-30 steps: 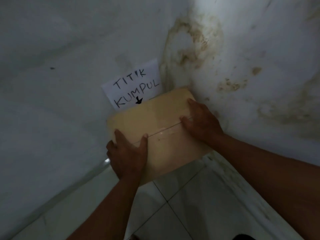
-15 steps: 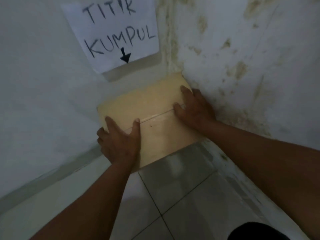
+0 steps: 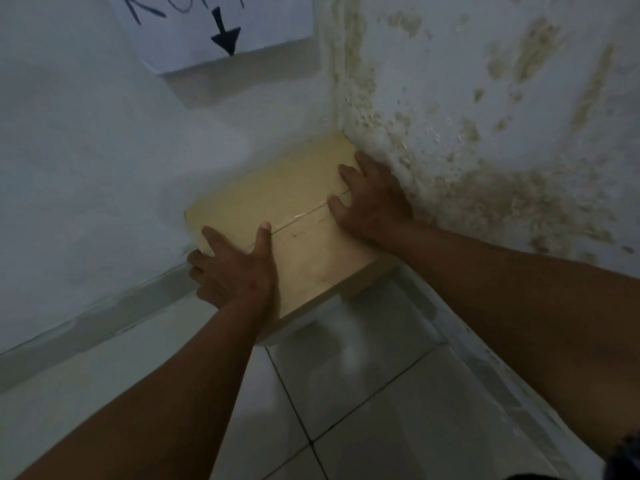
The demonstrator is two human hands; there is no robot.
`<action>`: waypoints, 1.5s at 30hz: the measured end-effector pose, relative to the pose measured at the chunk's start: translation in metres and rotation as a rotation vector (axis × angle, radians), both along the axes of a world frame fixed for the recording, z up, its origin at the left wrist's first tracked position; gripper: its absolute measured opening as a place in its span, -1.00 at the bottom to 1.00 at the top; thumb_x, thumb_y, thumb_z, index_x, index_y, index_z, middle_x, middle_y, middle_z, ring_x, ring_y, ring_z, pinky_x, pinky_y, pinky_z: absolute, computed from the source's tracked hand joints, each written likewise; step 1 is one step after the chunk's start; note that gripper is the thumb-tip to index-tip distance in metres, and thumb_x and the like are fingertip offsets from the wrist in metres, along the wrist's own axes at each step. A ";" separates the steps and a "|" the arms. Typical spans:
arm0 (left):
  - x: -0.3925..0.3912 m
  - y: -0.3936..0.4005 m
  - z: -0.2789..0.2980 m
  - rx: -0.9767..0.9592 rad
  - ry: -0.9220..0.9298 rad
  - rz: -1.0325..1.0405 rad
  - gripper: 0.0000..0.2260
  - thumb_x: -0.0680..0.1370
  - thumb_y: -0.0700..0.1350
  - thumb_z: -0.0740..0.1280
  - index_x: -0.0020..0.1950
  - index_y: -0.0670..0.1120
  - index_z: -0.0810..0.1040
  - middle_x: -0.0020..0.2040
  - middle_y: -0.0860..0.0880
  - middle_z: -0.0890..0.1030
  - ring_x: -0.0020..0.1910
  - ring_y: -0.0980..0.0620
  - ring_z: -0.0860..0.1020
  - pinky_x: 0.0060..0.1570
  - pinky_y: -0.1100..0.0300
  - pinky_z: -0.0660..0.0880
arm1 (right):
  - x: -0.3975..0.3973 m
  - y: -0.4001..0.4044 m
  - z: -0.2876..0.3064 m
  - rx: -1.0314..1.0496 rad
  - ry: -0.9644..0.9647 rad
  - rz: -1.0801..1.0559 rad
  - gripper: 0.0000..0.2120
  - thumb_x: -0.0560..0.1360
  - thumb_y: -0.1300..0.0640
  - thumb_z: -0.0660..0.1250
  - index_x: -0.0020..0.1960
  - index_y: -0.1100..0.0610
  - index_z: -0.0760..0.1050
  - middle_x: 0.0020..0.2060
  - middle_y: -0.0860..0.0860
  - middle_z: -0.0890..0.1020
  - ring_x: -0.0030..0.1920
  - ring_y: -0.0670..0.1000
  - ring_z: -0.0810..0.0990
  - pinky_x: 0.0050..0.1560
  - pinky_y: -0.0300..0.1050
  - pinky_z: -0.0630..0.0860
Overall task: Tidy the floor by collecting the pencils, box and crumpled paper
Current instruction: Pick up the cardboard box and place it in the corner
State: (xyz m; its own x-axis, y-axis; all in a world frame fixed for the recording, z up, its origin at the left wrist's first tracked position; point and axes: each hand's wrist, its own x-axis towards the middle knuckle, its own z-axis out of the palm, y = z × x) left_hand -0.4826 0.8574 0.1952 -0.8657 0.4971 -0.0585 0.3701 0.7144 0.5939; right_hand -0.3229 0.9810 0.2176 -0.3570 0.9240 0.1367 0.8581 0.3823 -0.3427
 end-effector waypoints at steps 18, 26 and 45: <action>-0.002 0.013 -0.073 -0.089 -0.024 -0.084 -0.31 0.60 0.26 0.21 0.60 -0.04 0.08 0.56 -0.25 0.13 0.48 -0.32 0.20 0.37 -0.25 0.24 | 0.004 -0.012 -0.097 -0.212 -0.163 0.195 -0.38 0.59 -0.26 0.02 0.58 -0.06 0.04 0.60 0.03 -0.03 0.59 0.02 -0.09 0.54 0.06 -0.15; -0.008 0.017 -0.085 -0.121 0.034 -0.162 -0.34 0.63 0.28 0.09 0.62 -0.03 0.02 0.60 -0.26 0.00 0.53 -0.31 0.14 0.39 -0.26 0.24 | -0.001 -0.010 -0.112 -0.021 -0.138 0.170 -0.38 0.54 -0.27 0.01 0.53 -0.03 0.20 0.56 0.07 0.18 0.55 0.07 0.10 0.54 0.10 -0.01; -0.022 -0.026 0.135 -0.094 0.100 -0.905 -0.48 0.61 0.03 0.29 0.54 -0.11 0.34 0.56 -0.25 0.23 0.50 -0.24 0.28 0.37 -0.17 0.32 | -0.007 -0.113 0.089 -0.017 0.092 -0.128 -0.53 0.54 -0.02 0.13 0.31 0.21 0.52 0.19 0.22 0.61 0.19 0.21 0.58 0.16 0.14 0.54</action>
